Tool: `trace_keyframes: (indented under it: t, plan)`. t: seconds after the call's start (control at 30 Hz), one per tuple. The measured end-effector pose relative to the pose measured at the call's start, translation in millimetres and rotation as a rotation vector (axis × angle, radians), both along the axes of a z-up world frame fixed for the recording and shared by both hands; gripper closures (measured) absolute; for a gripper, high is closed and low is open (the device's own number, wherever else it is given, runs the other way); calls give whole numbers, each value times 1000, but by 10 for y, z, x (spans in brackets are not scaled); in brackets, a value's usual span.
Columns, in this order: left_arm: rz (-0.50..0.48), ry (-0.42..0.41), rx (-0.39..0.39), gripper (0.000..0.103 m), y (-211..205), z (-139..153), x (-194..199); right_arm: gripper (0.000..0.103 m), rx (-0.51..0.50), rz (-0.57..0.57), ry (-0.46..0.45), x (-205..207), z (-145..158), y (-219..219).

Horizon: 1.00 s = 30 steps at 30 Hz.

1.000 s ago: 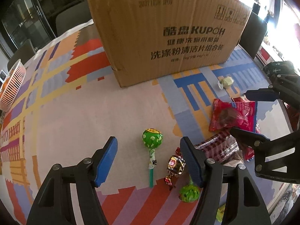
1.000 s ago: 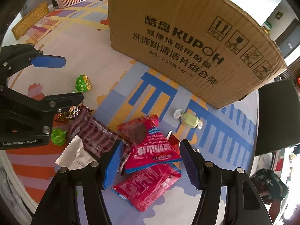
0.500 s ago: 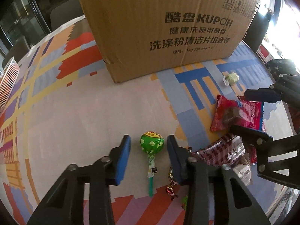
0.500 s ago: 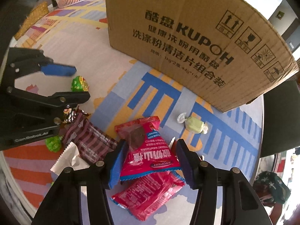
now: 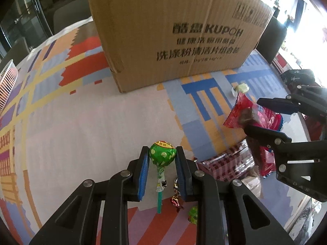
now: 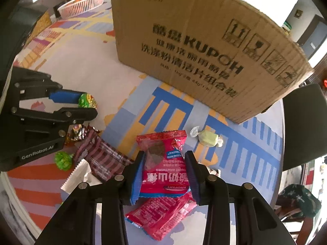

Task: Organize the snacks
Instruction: 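Carry the lollipop with the left tool into the box while the right tool carries the red packet there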

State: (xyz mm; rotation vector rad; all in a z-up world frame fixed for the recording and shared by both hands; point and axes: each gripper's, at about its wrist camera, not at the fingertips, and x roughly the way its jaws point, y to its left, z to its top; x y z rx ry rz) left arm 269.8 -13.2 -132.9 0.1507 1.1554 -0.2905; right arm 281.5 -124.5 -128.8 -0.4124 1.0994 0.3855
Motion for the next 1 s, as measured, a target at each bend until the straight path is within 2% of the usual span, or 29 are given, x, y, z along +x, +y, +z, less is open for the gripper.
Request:
trace_keyframes:
  t: [0.47,1.0]
  plan:
    - [22,-175,-42,77,-34,733,-158,63,117,-71,-137,-127,577,-138]
    - [36,-337,-114,77,-113,1542,-23,63,251,-150,-341,-94,1421,-279]
